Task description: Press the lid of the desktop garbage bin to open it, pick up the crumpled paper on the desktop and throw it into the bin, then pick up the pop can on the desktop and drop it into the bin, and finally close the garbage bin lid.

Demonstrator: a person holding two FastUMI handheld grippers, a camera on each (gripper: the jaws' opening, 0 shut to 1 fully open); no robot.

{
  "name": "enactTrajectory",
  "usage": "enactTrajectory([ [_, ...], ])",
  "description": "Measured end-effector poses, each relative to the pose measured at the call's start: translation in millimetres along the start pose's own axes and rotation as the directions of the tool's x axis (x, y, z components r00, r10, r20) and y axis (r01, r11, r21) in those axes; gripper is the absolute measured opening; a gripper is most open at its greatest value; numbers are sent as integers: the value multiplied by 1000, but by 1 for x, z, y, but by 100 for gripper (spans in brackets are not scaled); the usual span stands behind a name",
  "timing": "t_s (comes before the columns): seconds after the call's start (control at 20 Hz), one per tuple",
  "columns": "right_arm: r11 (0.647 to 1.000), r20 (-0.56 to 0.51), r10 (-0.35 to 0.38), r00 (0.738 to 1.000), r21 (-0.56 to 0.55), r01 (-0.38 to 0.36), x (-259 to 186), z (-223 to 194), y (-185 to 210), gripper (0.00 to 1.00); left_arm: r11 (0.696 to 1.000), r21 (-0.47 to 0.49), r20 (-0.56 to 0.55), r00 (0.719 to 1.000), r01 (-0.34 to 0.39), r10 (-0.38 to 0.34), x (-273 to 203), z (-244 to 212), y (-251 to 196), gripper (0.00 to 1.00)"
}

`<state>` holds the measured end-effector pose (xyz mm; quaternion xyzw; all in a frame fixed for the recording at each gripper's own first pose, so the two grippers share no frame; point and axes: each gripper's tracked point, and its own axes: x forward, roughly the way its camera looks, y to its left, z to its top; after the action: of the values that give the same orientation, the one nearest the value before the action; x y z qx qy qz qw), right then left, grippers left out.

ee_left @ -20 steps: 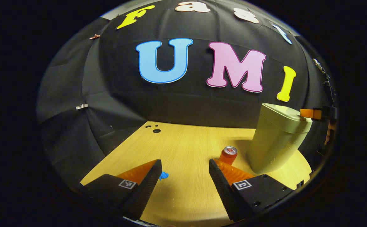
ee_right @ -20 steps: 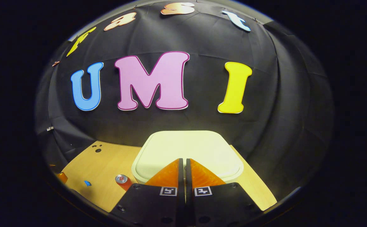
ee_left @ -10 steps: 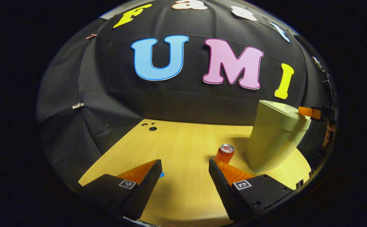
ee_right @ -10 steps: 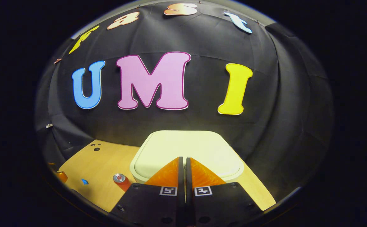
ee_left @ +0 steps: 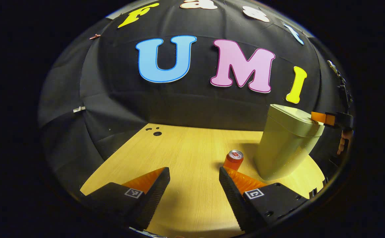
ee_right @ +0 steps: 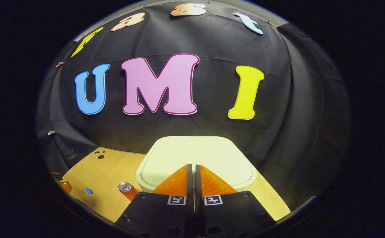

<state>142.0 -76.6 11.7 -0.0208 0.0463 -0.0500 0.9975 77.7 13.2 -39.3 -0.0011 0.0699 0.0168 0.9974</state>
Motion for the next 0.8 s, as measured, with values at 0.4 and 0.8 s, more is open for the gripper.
enactTrajectory([
  [0.4,1000,7,9,1000,-16,-9,-12,15,15,5,1000,2,30,999,16,-16,-17,2,13,96],
  [0.8,1000,29,-24,999,6,23,-51,19,24,5,999,25,50,998,27,-29,-36,-8,54,99],
])
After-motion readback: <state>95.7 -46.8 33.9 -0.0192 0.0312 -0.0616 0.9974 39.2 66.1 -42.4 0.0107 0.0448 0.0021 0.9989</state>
